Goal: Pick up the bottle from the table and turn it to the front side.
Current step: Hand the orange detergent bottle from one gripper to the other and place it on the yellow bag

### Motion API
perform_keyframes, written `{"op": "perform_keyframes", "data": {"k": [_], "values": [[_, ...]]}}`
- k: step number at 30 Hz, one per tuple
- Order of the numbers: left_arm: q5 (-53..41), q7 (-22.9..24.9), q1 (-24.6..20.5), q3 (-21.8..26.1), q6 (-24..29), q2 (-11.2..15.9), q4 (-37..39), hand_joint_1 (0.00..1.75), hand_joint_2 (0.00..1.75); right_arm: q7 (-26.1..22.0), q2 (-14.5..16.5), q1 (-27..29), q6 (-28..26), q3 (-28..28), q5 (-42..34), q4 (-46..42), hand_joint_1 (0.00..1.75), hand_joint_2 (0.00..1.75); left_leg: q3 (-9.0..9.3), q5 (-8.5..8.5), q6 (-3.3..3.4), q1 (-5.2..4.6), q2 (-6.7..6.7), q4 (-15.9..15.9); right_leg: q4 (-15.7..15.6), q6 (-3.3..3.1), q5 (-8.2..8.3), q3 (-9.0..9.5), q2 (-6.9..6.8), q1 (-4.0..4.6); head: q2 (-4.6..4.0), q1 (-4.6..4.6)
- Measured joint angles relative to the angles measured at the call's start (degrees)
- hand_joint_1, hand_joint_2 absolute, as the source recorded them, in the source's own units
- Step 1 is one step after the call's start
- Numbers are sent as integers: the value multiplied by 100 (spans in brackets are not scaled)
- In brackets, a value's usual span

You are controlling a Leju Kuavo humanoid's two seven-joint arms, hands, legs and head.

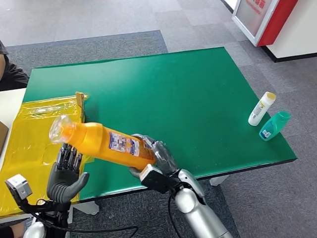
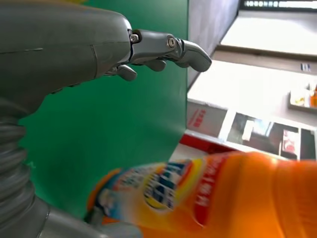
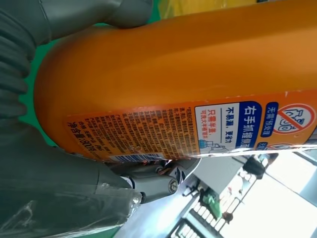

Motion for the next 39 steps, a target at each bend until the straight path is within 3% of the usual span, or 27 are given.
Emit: {"op": "perform_keyframes", "data": {"k": [9,15,19,24,39], "values": [[807,-36,-345,-910,-403,728,-55,0,175,-173,95,-29,-315,379,392,811,175,175,0,-2,-1,0,0,0,0,-2,-3,-1,0,1,0,0],[929,-36,-485,-1172,-346,869,-40,3,175,-206,117,-45,-395,614,584,1048,175,175,0,-3,-1,0,1,0,0,-2,-3,-2,0,0,0,0],[910,-67,-527,-1250,-279,921,-21,175,175,-124,124,-57,-392,732,693,1127,175,175,0,-3,-2,0,1,0,0,-2,-3,-3,0,0,0,-1],[713,-108,-515,-1304,-33,937,-7,175,175,25,123,-69,-395,791,666,1165,157,175,0,-3,-2,0,1,0,0,-3,-3,-4,1,1,0,-1],[609,-60,-527,-1352,58,936,-8,175,175,44,113,-31,-352,800,592,1165,157,175,0,-3,-2,0,1,0,0,-3,-3,-3,0,1,0,0]]}}
